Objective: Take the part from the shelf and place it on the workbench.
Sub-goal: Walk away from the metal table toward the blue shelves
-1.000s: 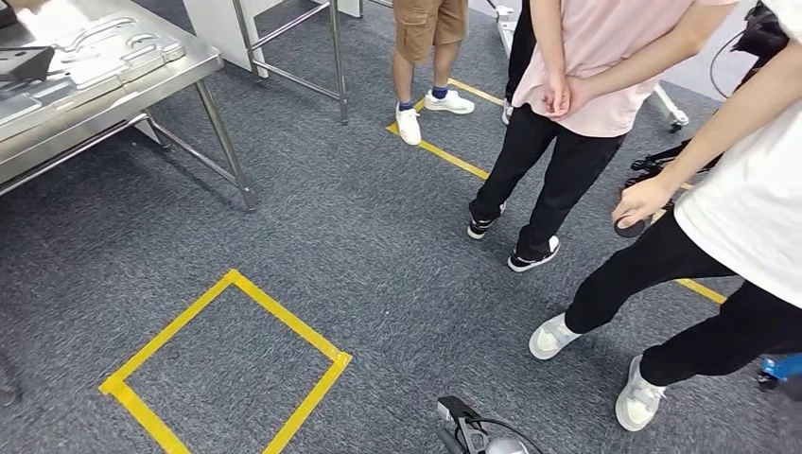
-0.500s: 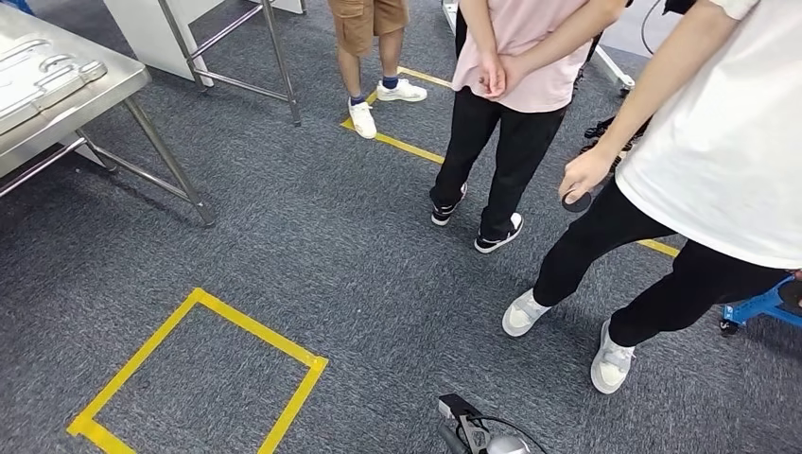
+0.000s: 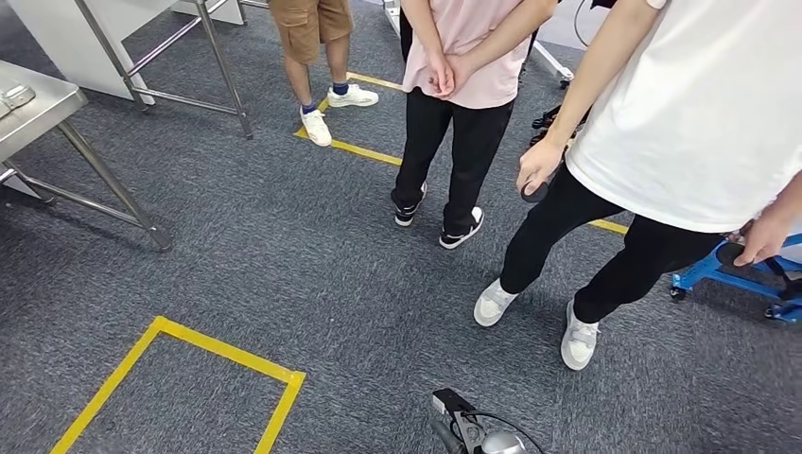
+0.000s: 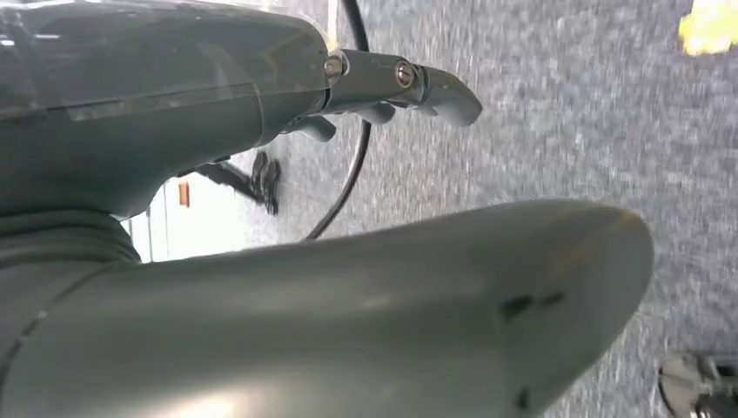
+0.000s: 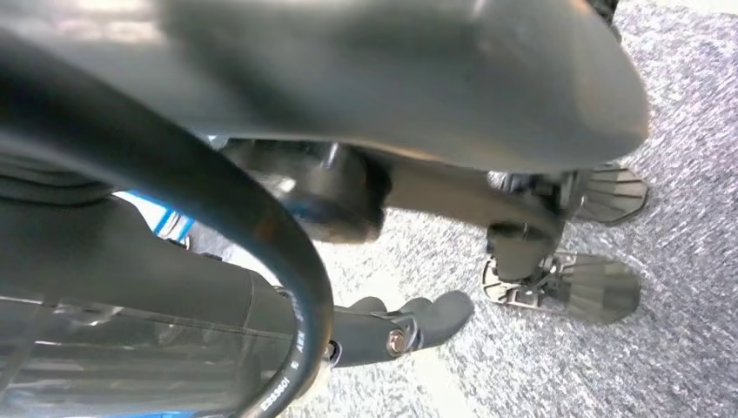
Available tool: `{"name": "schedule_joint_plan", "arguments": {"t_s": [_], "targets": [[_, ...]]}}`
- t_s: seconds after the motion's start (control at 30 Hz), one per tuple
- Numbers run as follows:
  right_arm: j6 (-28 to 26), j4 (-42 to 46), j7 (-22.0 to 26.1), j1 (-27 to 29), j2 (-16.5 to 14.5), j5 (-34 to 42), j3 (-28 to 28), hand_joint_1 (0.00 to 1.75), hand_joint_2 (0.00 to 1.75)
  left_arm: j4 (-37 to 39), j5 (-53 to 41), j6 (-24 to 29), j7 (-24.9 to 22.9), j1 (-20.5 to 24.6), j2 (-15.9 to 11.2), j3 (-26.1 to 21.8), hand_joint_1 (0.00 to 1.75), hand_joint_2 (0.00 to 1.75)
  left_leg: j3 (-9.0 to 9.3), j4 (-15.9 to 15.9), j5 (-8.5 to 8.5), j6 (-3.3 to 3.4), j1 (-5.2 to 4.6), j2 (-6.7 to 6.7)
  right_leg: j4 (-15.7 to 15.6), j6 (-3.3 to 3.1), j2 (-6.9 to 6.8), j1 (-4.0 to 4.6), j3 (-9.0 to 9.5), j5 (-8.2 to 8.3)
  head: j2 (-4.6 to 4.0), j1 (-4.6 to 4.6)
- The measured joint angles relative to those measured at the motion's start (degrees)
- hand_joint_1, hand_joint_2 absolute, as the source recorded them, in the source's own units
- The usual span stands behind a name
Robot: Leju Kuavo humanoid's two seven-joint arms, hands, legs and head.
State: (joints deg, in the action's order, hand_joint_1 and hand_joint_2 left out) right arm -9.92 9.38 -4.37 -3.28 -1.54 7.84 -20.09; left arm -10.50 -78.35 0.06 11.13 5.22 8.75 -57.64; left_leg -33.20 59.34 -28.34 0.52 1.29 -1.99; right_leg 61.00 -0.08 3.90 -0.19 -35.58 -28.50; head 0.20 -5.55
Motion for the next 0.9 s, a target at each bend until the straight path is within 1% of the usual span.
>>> {"name": "schedule_joint_plan", "arguments": {"t_s": [0.03,0.07,0.1,0.13,0.17,0.2,0.23,0.27,0.3,0.33,0.37,0.4,0.43,0.47,0.5,0.53,0.57,0.6,0.63,0.67,0.7,0.73,0.77,0.8,0.83,0.87,0.9], "targets": [[0.07,0.0,-0.01,-0.21,0.02,-0.02,-0.03,0.0,0.0,-0.01,-0.01,-0.02,0.01,0.01,0.01,-0.01,0.0,0.0,0.05,-0.11,0.04,0.23,0.05,0.62,2.85,0.17,-1.13,-0.08,-1.44,-1.51,0.0,-0.1],[0.17,0.0,-0.03,-0.45,0.0,-0.02,-0.05,0.0,0.0,-0.02,-0.01,-0.01,0.01,0.01,-0.02,-0.01,0.0,0.0,0.06,-0.14,0.01,0.37,0.01,1.22,6.57,0.34,-1.97,-0.19,-3.36,-3.21,0.0,-0.19],[0.25,0.0,-0.04,-0.62,-0.01,-0.03,-0.07,0.0,0.0,-0.02,-0.01,0.0,0.02,0.01,-0.02,-0.01,0.0,0.0,0.06,-0.14,-0.03,0.43,-0.04,1.85,10.32,0.46,-2.39,-0.37,-5.3,-4.63,0.0,-0.19],[0.32,0.0,-0.08,-0.68,-0.01,-0.04,-0.08,0.0,0.0,-0.02,-0.01,0.02,0.02,0.02,-0.03,-0.01,0.0,0.0,0.08,-0.13,-0.09,0.45,-0.07,2.48,12.95,0.59,-2.65,-0.53,-6.69,-5.25,0.0,-0.19],[0.38,0.0,-0.16,-0.68,-0.01,-0.06,-0.09,0.0,0.0,-0.02,-0.01,0.04,0.02,0.05,-0.03,-0.01,0.0,0.0,0.11,-0.13,-0.16,0.44,-0.08,3.05,13.6,0.69,-2.84,-0.65,-7.1,-4.86,0.0,-0.18],[0.43,0.0,-0.25,-0.67,-0.01,-0.08,-0.09,0.0,0.0,-0.02,-0.01,0.07,0.02,0.11,-0.03,-0.01,0.0,0.0,0.18,-0.13,-0.24,0.38,-0.07,3.56,11.92,0.74,-3.09,-0.74,-6.33,-3.49,0.0,-0.19],[0.46,0.0,-0.33,-0.67,0.0,-0.1,-0.1,0.0,0.0,-0.02,-0.01,0.1,0.02,0.2,-0.03,-0.01,0.0,0.0,0.3,-0.13,-0.34,0.26,-0.05,4.03,8.3,0.74,-3.57,-0.78,-4.5,-1.51,0.0,-0.19],[0.5,0.0,-0.4,-0.72,0.01,-0.11,-0.1,0.0,0.0,-0.02,-0.01,0.14,0.02,0.29,-0.03,-0.01,0.0,0.0,0.41,-0.13,-0.46,0.08,-0.1,4.43,4.13,0.7,-4.55,-0.7,-2.33,0.08,0.0,-0.19],[0.51,0.0,-0.44,-0.81,0.02,-0.12,-0.1,0.0,0.0,-0.02,-0.01,0.19,0.02,0.37,-0.03,-0.01,0.0,0.0,0.49,-0.11,-0.59,-0.16,-0.2,4.78,0.65,0.59,-5.36,-0.44,-0.54,1.21,0.0,-0.2],[0.52,0.0,-0.46,-0.86,0.03,-0.12,-0.09,0.0,0.0,-0.02,-0.01,0.24,0.02,0.44,-0.03,-0.01,0.0,0.0,0.58,-0.13,-0.69,-0.45,-0.32,5.09,-1.53,0.48,-5.95,-0.17,0.55,1.68,0.0,-0.17],[0.54,0.0,-0.5,-0.84,0.03,-0.11,-0.09,0.0,0.0,-0.01,-0.01,0.29,0.02,0.49,-0.03,0.0,0.0,0.0,0.66,-0.21,-0.76,-0.76,-0.43,5.38,-2.32,0.34,-6.17,0.14,0.89,1.6,0.0,-0.15],[0.54,-0.01,-0.54,-0.74,0.04,-0.1,-0.09,0.0,0.0,-0.01,-0.01,0.32,0.02,0.53,-0.03,0.01,0.0,0.0,0.78,-0.32,-0.79,-1.08,-0.46,5.68,-2.44,0.11,-5.78,0.39,0.83,1.62,0.0,-0.12],[0.55,-0.01,-0.57,-0.54,0.05,-0.1,-0.09,0.0,0.0,0.0,-0.01,0.33,0.01,0.58,-0.02,0.0,0.0,0.0,0.91,-0.35,-0.93,-1.43,-0.34,5.83,-2.62,-0.2,-5.39,0.27,0.88,1.71,0.01,-0.09],[0.55,-0.01,-0.59,-0.38,0.06,-0.1,-0.09,0.0,0.0,0.01,-0.01,0.37,0.01,0.62,-0.02,0.0,0.0,0.0,0.87,0.04,-1.37,-1.68,-0.21,5.52,-2.83,-0.57,-5.03,0.19,1.02,1.79,0.01,-0.09],[0.55,-0.01,-0.59,-0.29,0.07,-0.1,-0.08,0.0,0.0,0.01,-0.01,0.42,0.01,0.64,-0.01,0.0,0.0,0.0,0.38,1.43,-2.37,-1.85,-0.09,4.87,-3.02,-1.05,-4.69,0.06,1.19,1.87,0.01,-0.06],[0.55,-0.01,-0.58,-0.27,0.07,-0.09,-0.08,0.0,0.0,0.01,-0.01,0.46,0.01,0.62,-0.01,0.0,0.0,0.0,-0.71,4.09,-3.95,-1.94,-0.01,3.97,-3.17,-1.49,-4.32,-0.08,1.4,1.91,0.01,-0.04],[0.55,0.0,-0.56,-0.29,0.05,-0.07,-0.07,0.0,0.0,0.01,-0.01,0.51,0.02,0.58,-0.01,0.01,0.0,0.0,-2.37,7.86,-5.82,-1.93,-0.04,3.08,-3.17,-1.8,-3.92,0.02,1.51,1.85,0.0,-0.01],[0.56,0.0,-0.55,-0.3,0.03,-0.05,-0.06,0.0,0.0,0.02,-0.01,0.52,0.02,0.51,-0.01,0.01,0.0,0.0,-4.29,11.94,-7.5,-1.94,-0.08,2.55,-3.15,-2.04,-3.46,0.1,1.59,1.8,0.0,0.02],[0.56,0.0,-0.55,-0.27,0.0,-0.04,-0.07,0.0,0.0,0.02,-0.01,0.52,0.02,0.45,-0.01,0.0,0.0,0.0,-5.85,15.04,-8.39,-1.95,-0.12,2.27,-3.14,-2.12,-2.94,0.18,1.68,1.76,0.0,0.03],[0.57,-0.01,-0.55,-0.23,-0.02,-0.03,-0.07,0.0,0.0,0.03,-0.01,0.53,0.01,0.41,-0.01,-0.01,0.0,0.0,-6.57,16.22,-8.21,-1.94,-0.13,2.16,-3.1,-2.15,-2.35,0.24,1.76,1.73,0.0,0.03],[0.57,-0.01,-0.55,-0.19,-0.03,-0.03,-0.07,0.0,0.0,0.03,-0.01,0.55,0.01,0.39,-0.01,-0.01,0.0,0.0,-6.22,15.04,-6.9,-1.89,-0.1,2.09,-3.06,-2.15,-1.73,0.25,1.87,1.7,0.0,0.03],[0.57,-0.01,-0.55,-0.17,-0.05,-0.03,-0.07,0.0,0.0,0.03,-0.01,0.59,0.01,0.39,-0.02,-0.02,0.0,0.0,-4.86,11.76,-4.81,-1.83,-0.05,1.88,-2.99,-2.1,-1.08,0.24,2.0,1.64,0.0,0.03],[0.58,-0.01,-0.55,-0.17,-0.09,-0.03,-0.07,0.0,0.0,0.03,-0.01,0.62,0.01,0.39,-0.03,-0.02,0.0,0.0,-3.08,7.72,-2.83,-1.78,0.07,1.1,-2.89,-1.98,-0.47,0.2,2.09,1.53,0.0,0.02],[0.59,-0.01,-0.55,-0.2,-0.13,-0.03,-0.07,0.0,0.0,0.03,-0.01,0.66,0.04,0.38,-0.05,-0.01,0.0,0.0,-1.53,4.12,-1.39,-1.73,0.17,0.15,-2.66,-1.81,0.09,0.26,2.07,1.4,0.0,0.04],[0.6,-0.01,-0.55,-0.22,-0.17,-0.03,-0.07,0.0,0.0,0.03,-0.01,0.69,0.21,0.38,-0.07,-0.01,0.0,0.0,-0.51,1.76,-0.63,-1.67,0.24,-0.65,-2.5,-1.58,0.55,0.29,1.97,1.33,0.0,0.07],[0.6,-0.01,-0.55,-0.2,-0.19,-0.03,-0.07,0.0,0.0,0.04,-0.01,0.72,0.37,0.38,-0.07,0.0,0.0,0.0,-0.1,0.77,-0.57,-1.57,0.22,-1.23,-2.4,-1.35,0.92,0.32,1.81,1.31,0.0,0.09],[0.6,-0.01,-0.55,-0.13,-0.19,-0.03,-0.07,0.0,0.0,0.04,-0.01,0.76,0.52,0.4,-0.07,0.0,0.0,0.0,-0.08,0.59,-0.6,-1.39,0.07,-1.16,-2.37,-1.08,1.27,0.3,1.66,1.35,0.0,0.12]]}}
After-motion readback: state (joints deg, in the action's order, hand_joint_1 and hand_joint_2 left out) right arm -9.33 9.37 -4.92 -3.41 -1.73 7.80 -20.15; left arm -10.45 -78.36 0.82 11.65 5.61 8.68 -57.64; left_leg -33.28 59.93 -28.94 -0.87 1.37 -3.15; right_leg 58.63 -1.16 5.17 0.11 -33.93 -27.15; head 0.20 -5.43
